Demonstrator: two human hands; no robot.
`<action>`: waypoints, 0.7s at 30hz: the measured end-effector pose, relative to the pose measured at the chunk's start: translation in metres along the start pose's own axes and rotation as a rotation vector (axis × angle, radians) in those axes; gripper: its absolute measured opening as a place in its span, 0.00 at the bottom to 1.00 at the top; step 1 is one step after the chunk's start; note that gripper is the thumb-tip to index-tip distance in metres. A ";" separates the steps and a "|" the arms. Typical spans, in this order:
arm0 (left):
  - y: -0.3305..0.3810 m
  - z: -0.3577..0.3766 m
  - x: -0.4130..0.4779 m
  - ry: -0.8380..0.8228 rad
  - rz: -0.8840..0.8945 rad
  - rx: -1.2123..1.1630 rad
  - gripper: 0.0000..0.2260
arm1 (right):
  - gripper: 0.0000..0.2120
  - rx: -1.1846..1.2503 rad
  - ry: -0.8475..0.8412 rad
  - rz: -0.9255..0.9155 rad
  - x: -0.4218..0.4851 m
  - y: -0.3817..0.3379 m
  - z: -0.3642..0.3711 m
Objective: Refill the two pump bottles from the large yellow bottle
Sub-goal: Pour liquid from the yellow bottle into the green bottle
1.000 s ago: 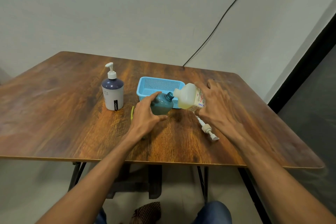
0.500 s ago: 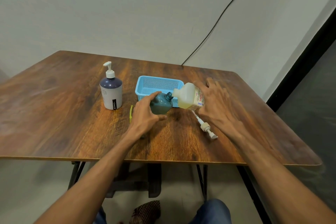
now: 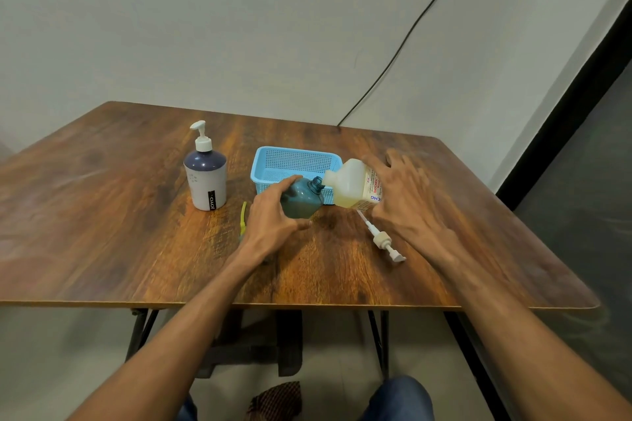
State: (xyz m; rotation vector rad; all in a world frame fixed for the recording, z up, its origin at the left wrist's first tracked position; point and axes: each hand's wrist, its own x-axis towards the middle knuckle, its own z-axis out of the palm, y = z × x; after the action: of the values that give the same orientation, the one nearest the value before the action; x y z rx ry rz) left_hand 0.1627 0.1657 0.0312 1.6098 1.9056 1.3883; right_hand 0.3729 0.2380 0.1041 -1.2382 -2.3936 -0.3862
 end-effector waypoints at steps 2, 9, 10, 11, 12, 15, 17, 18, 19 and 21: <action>0.001 0.000 0.000 -0.002 -0.004 0.002 0.41 | 0.32 0.002 0.030 -0.035 -0.003 0.001 -0.001; 0.006 0.000 -0.003 -0.005 -0.012 0.003 0.41 | 0.32 -0.008 0.025 -0.036 -0.006 -0.001 -0.010; 0.006 0.000 -0.003 -0.005 -0.012 0.004 0.41 | 0.33 -0.017 0.005 -0.019 -0.005 -0.001 -0.011; 0.007 0.000 -0.003 -0.006 -0.012 0.007 0.41 | 0.35 -0.026 -0.019 -0.001 -0.004 -0.002 -0.012; 0.008 0.000 -0.003 -0.007 -0.014 0.010 0.41 | 0.37 -0.030 -0.039 0.013 -0.003 -0.003 -0.012; 0.010 -0.001 -0.003 -0.009 -0.014 0.006 0.41 | 0.38 -0.024 -0.056 0.026 -0.001 -0.003 -0.013; 0.011 -0.002 -0.003 -0.011 -0.014 0.002 0.41 | 0.38 -0.015 -0.058 0.029 -0.001 -0.004 -0.013; 0.011 -0.002 -0.003 -0.011 -0.015 0.001 0.41 | 0.38 -0.011 -0.058 0.030 -0.001 -0.004 -0.013; 0.011 -0.003 -0.003 -0.012 -0.016 0.001 0.41 | 0.38 -0.008 -0.056 0.030 -0.002 -0.004 -0.013; 0.012 -0.003 -0.003 -0.014 -0.018 -0.001 0.41 | 0.38 -0.010 -0.052 0.025 -0.002 -0.005 -0.014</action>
State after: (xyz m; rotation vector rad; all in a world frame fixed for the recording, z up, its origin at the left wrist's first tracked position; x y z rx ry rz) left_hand 0.1684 0.1604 0.0408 1.5937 1.9065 1.3674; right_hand 0.3729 0.2283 0.1150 -1.2963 -2.4206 -0.3631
